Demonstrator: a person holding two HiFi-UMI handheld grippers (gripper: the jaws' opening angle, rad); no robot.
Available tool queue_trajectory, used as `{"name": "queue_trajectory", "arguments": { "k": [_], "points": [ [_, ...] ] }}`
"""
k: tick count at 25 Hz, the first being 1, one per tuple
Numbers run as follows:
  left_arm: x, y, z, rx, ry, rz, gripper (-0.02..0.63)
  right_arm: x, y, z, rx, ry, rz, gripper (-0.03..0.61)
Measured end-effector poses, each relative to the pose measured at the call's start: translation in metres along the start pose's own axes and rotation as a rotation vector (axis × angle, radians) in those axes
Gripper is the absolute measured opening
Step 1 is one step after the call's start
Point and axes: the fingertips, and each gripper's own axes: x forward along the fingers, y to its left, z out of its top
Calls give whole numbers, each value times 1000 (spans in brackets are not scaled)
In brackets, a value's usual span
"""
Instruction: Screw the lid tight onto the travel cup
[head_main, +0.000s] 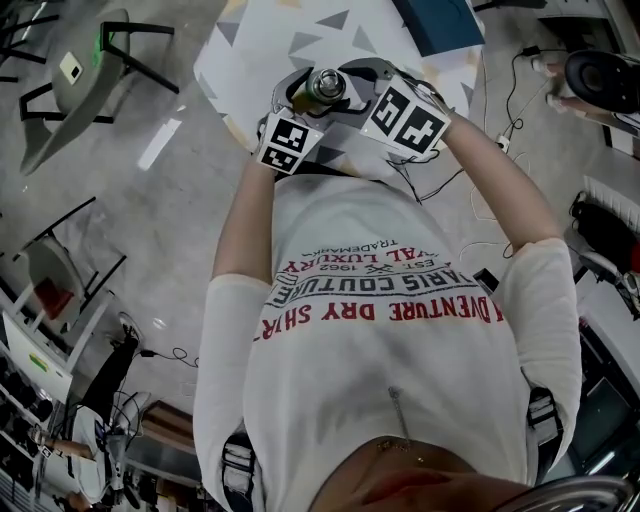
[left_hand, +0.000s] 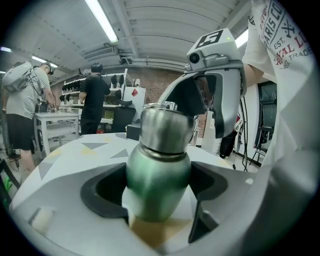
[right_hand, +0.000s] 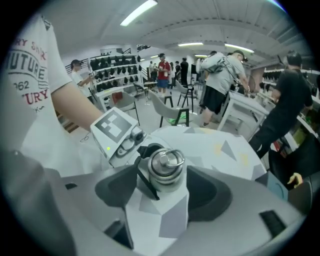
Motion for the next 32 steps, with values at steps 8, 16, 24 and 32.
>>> {"name": "queue_trajectory", "arguments": {
  "k": [8, 16, 24, 32],
  "points": [
    [0, 0, 1, 0, -1, 2, 380, -9, -8, 9, -359, 116, 137, 281],
    [1, 0, 1, 3, 9, 1, 380, 0, 2, 8, -617, 274, 286, 281],
    [0, -1, 2, 3, 9, 0, 380, 5, 0, 4, -589, 325, 306, 250],
    [1, 0, -1, 0, 12, -3, 380, 8, -5, 5, -338, 300, 191, 249]
  ]
}}
